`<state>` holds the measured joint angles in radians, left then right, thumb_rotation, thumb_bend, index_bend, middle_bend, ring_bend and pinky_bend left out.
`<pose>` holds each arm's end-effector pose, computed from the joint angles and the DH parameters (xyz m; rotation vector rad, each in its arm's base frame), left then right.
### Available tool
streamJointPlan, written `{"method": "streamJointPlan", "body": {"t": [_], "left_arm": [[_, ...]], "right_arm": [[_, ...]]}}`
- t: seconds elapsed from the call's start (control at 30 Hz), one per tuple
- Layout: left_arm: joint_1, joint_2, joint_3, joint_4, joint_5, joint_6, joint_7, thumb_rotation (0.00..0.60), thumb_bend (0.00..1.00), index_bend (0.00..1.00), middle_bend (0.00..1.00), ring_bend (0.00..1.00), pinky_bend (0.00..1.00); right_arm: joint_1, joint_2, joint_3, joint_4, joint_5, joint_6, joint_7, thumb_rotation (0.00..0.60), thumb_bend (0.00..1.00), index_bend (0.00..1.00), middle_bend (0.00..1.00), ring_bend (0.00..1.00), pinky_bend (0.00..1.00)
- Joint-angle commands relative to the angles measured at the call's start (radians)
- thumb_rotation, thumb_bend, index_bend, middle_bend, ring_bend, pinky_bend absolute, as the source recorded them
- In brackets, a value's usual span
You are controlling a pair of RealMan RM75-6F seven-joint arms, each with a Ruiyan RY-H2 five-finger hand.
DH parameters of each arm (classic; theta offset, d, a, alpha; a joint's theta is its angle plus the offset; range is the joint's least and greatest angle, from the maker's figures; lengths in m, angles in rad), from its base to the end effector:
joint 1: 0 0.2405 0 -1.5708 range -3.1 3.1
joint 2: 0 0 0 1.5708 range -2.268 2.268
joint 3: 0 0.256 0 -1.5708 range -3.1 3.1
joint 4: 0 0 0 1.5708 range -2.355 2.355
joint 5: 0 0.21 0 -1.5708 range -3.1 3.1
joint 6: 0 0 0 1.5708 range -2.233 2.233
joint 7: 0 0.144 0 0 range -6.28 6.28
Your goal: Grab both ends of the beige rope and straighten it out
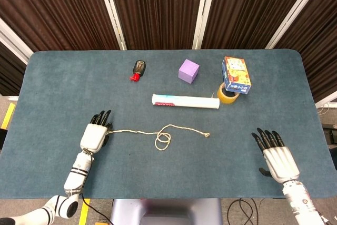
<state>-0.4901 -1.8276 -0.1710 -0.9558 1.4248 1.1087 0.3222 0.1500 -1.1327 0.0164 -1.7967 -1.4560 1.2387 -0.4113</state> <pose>-0.2481 0.3159 -0.0507 -1.7286 -0.6919 -0.7626 -0.2760 -0.1827 0.1032 1.6865 -0.8860 0.6301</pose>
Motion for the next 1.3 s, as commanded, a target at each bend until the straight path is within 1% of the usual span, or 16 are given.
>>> {"method": "streamJointPlan", "body": {"t": [0.03,0.37,0.77,0.97,1.13,1.3], "left_arm": [[-0.015,-0.018,-0.001,0.031,-0.014,-0.010,-0.009,0.600,0.41,0.43,0.03,0.00,0.17],[-0.027,-0.028,0.012,0.062,-0.033,-0.015,-0.026,0.600,0.41,0.51,0.05,0.00,0.17],[-0.037,-0.030,0.018,0.081,-0.052,-0.013,-0.030,0.600,0.41,0.56,0.07,0.00,0.17],[-0.041,-0.031,0.024,0.089,-0.054,-0.008,-0.020,0.600,0.41,0.60,0.09,0.00,0.17],[-0.047,-0.022,0.030,0.089,-0.051,-0.007,-0.005,0.600,0.42,0.62,0.09,0.00,0.17],[-0.048,-0.004,0.039,0.075,-0.046,-0.006,-0.012,0.600,0.45,0.62,0.09,0.00,0.17]], "right_arm": [[0.002,0.000,-0.001,0.000,0.004,0.002,-0.002,0.600,0.23,0.00,0.00,0.00,0.00],[0.010,-0.002,-0.006,0.004,0.017,0.006,-0.005,0.600,0.23,0.00,0.00,0.00,0.00],[0.018,-0.008,-0.014,0.002,0.027,0.011,-0.018,0.600,0.23,0.00,0.00,0.00,0.00],[0.028,-0.015,-0.013,0.001,0.037,0.003,-0.032,0.600,0.23,0.00,0.00,0.00,0.00],[0.050,-0.027,-0.007,0.005,0.051,-0.021,-0.051,0.600,0.23,0.00,0.00,0.00,0.00],[0.098,-0.052,0.012,0.030,0.078,-0.085,-0.047,0.600,0.23,0.00,0.00,0.00,0.00]]}}
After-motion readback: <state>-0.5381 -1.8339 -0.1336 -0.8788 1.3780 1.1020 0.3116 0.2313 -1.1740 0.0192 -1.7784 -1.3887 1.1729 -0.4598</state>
